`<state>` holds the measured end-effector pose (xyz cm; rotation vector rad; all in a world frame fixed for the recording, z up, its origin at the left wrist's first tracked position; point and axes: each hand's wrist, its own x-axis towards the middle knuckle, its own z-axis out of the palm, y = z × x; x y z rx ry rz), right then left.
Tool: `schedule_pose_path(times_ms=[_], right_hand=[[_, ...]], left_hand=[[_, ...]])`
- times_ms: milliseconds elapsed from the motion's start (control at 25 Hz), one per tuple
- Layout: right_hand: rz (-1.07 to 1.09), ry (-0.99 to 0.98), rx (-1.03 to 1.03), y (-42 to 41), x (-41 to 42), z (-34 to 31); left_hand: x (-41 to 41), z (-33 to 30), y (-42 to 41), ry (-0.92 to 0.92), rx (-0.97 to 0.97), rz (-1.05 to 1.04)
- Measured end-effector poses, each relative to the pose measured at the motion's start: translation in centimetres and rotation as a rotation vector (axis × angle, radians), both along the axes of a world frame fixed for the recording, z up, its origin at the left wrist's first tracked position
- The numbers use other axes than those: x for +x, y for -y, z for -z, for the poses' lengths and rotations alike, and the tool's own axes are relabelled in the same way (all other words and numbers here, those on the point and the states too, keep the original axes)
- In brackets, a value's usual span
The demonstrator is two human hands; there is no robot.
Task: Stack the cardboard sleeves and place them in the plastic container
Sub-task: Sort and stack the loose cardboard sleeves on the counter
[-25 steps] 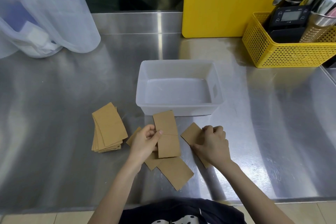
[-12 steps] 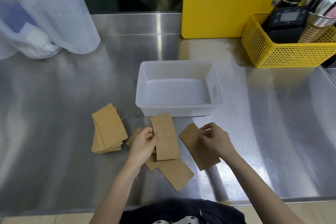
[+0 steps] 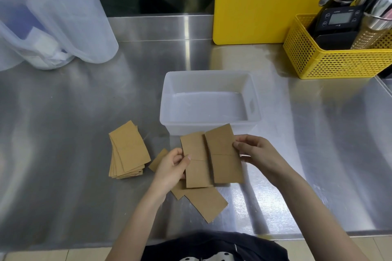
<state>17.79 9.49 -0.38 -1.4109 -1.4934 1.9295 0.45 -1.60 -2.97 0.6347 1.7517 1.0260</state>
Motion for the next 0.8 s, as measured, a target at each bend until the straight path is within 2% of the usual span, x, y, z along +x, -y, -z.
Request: schedule_pose_path(times_ms=[360, 800], right_hand=[[0.015, 0.075, 0.073, 1.7, -2.6, 1.3], [-0.057, 0.136, 0.166, 2.5, -4.2, 1.8]], left_hand=[[0.7, -0.4, 0.2, 0.083, -0.001, 0.008], [0.1, -0.8, 0.6, 0.076, 0.008, -0.038]])
